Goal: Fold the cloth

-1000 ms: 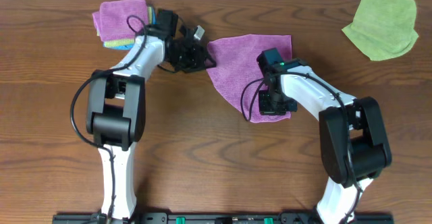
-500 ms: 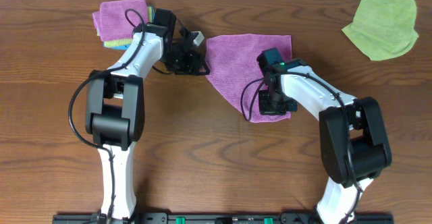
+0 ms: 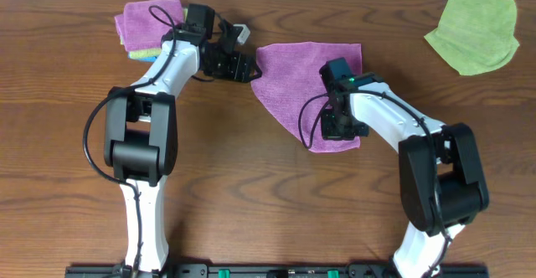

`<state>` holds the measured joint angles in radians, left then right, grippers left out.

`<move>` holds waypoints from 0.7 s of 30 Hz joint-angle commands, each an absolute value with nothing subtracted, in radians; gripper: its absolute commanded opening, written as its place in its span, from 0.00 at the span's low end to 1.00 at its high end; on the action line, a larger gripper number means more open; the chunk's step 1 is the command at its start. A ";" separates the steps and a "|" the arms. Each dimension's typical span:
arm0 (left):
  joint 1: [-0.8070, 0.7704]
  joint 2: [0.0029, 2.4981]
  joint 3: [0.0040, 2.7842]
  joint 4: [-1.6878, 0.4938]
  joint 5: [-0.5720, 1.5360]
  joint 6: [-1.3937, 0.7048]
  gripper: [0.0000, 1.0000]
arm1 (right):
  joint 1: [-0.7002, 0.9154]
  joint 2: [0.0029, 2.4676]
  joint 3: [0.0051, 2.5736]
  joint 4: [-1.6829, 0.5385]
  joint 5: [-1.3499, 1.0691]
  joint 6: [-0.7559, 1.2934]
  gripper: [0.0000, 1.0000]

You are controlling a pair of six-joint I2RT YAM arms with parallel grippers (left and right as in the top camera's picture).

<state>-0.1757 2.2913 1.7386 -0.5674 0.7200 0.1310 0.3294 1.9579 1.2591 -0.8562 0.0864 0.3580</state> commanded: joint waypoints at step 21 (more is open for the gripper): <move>-0.185 2.396 1.721 -0.509 0.880 0.098 0.73 | 0.321 1.928 1.249 -0.852 0.101 0.351 0.01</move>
